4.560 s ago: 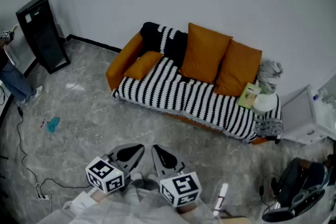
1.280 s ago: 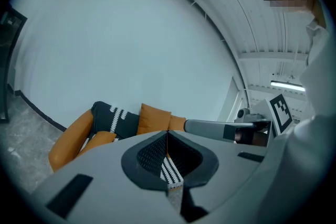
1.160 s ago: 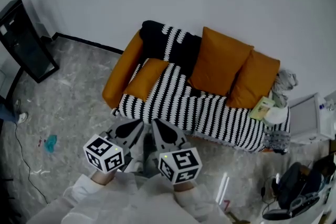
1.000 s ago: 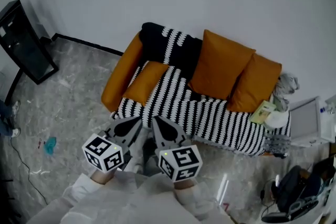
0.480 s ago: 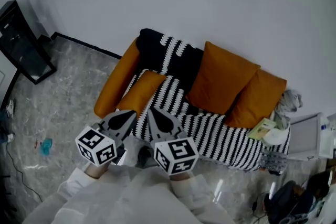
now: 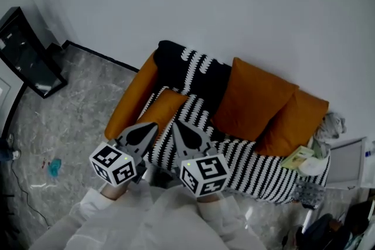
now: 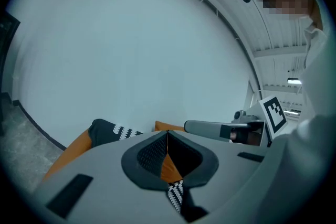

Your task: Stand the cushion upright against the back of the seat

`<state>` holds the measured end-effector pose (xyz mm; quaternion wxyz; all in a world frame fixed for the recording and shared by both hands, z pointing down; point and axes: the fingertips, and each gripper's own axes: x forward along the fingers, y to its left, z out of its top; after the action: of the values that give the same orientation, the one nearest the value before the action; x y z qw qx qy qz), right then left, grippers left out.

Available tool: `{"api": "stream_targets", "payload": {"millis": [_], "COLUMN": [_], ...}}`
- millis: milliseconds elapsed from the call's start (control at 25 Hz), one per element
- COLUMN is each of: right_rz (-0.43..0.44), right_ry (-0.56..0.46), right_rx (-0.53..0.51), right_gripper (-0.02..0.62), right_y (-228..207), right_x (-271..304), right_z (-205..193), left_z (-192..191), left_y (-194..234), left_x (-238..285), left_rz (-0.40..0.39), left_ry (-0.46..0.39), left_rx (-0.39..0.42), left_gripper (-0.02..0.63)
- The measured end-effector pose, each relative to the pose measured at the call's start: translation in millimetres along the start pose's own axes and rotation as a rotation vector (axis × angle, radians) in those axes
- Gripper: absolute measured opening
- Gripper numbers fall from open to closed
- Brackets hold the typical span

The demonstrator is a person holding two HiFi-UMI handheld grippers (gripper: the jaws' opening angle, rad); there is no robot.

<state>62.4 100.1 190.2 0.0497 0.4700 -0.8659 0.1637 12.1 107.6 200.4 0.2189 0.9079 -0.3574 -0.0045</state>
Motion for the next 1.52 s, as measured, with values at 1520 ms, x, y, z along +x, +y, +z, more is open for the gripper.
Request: {"api": "stream_targets", "payload": {"millis": [1520], "right_rz": [0.013], "right_ry": [0.044], "right_rx": [0.069], "right_gripper": [0.012], "right_y": [2], "right_x": [64], "right_z": [-5], "left_z": [9], "left_y": [51], "left_x": [21], "left_rz": [-0.068], "left_ry": [0.103], "left_rx": [-0.021], "left_gripper": [0.008]}}
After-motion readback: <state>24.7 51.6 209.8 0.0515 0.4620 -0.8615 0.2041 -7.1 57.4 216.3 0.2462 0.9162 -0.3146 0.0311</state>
